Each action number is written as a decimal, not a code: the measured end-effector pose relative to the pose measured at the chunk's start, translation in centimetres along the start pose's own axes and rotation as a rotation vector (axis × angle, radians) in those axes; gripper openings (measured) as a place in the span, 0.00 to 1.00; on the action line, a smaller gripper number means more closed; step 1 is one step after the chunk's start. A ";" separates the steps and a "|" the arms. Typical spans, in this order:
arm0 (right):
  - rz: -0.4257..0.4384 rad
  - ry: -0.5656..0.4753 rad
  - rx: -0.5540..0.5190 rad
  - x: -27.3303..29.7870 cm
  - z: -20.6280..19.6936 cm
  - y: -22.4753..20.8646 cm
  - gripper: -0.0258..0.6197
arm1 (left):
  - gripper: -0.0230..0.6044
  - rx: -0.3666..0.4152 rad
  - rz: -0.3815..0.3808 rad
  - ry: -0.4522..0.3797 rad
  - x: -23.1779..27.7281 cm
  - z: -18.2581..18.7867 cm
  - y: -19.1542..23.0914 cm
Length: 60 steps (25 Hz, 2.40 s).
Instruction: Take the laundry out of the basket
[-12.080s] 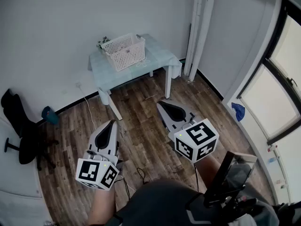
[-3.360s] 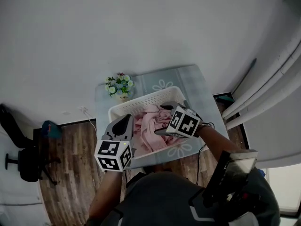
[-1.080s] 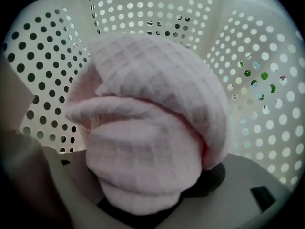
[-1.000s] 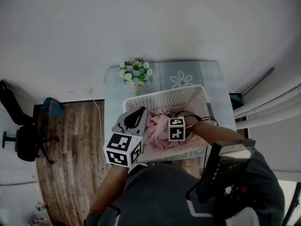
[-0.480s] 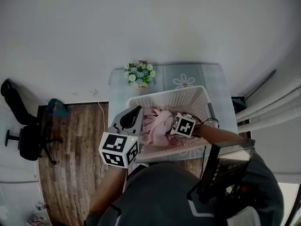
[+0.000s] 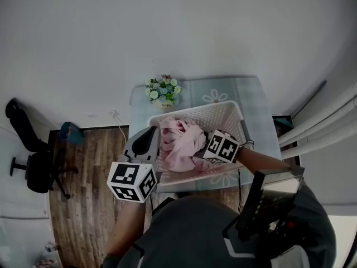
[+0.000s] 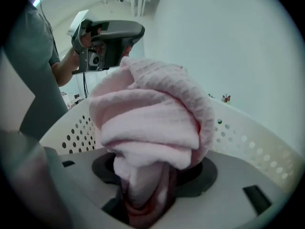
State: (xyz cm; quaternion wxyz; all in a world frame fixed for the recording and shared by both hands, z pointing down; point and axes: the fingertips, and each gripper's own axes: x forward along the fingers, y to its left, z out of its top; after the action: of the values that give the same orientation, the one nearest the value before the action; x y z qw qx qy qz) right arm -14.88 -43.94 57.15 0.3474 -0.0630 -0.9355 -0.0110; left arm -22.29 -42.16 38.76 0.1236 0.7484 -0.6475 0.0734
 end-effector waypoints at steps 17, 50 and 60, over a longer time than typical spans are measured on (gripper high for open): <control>-0.174 -0.358 0.032 -11.0 9.6 -0.1 0.48 | 0.05 -0.009 0.086 -0.098 -4.4 2.7 -3.1; -0.259 -0.735 0.007 -22.2 25.5 5.0 0.48 | 0.05 -0.010 0.359 -0.224 -20.1 3.6 1.0; -0.154 -0.801 -0.041 -17.8 33.5 12.9 0.48 | 0.05 -0.021 0.488 -0.276 -31.0 3.1 5.7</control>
State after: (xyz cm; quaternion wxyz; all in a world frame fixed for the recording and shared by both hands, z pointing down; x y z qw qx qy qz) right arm -21.61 -30.93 19.89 -0.0476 0.0013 -0.9984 -0.0301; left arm -32.76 -14.33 27.99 0.0207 0.5719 -0.8200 -0.0084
